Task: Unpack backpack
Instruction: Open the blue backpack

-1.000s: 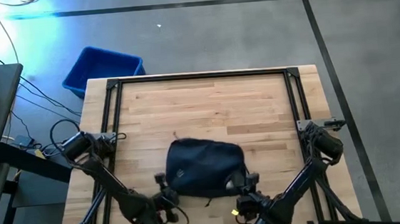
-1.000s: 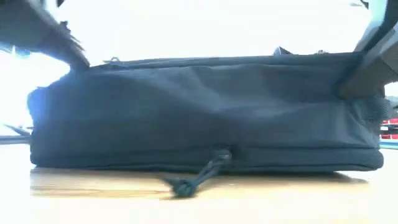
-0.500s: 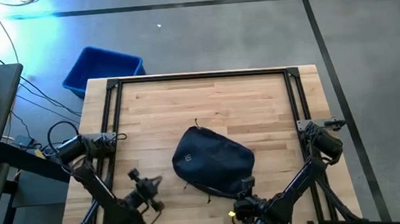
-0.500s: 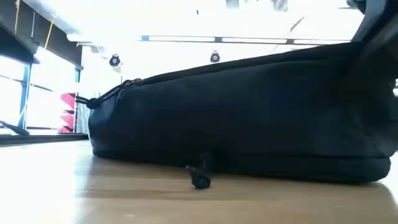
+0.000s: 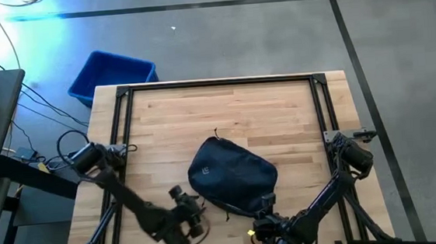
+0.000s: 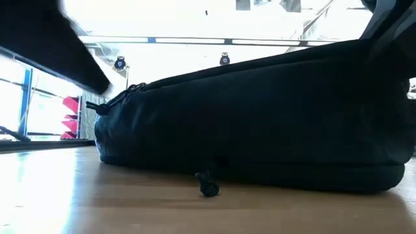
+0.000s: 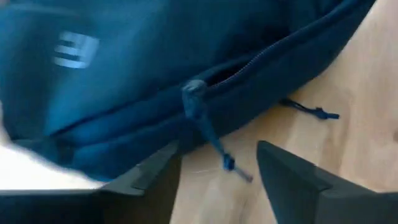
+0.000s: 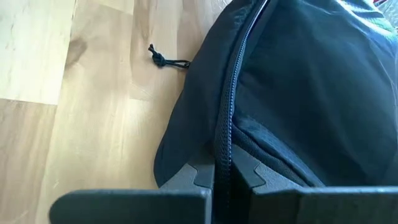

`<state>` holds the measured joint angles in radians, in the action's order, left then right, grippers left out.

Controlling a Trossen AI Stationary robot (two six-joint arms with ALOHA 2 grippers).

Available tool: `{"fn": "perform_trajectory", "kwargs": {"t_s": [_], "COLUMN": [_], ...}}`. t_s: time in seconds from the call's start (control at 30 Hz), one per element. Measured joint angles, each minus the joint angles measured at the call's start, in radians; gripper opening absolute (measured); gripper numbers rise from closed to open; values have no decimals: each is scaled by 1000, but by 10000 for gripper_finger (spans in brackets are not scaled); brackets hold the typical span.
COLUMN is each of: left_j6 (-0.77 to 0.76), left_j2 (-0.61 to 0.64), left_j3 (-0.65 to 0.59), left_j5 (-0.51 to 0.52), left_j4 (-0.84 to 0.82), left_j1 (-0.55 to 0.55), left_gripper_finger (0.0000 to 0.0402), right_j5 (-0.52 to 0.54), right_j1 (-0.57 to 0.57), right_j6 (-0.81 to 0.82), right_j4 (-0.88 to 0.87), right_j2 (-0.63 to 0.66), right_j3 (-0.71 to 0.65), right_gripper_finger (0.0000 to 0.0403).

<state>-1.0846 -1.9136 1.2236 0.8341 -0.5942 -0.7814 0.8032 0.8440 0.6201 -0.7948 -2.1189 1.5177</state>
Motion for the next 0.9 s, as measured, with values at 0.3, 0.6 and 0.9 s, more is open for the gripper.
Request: {"fn": "perform_trajectory", "kwargs": {"t_s": [0.3, 0.6, 0.9], "left_j6": [-31, -83, -324], "left_j2": [-11, -11, -11], "left_j3": [0, 0, 1], "left_j5": [-40, -20, -37], "left_j4": [-41, -171, -552], "left_j1": [89, 67, 64], "left_gripper_finger": [192, 12, 1], "right_j5": [-3, -8, -25], "right_j1": [0, 0, 0], "right_j6": [0, 0, -17], "right_j4": [7, 9, 9], "right_j2": [0, 0, 0], "right_j3": [0, 0, 0], "right_gripper_finger": [0, 0, 0]}}
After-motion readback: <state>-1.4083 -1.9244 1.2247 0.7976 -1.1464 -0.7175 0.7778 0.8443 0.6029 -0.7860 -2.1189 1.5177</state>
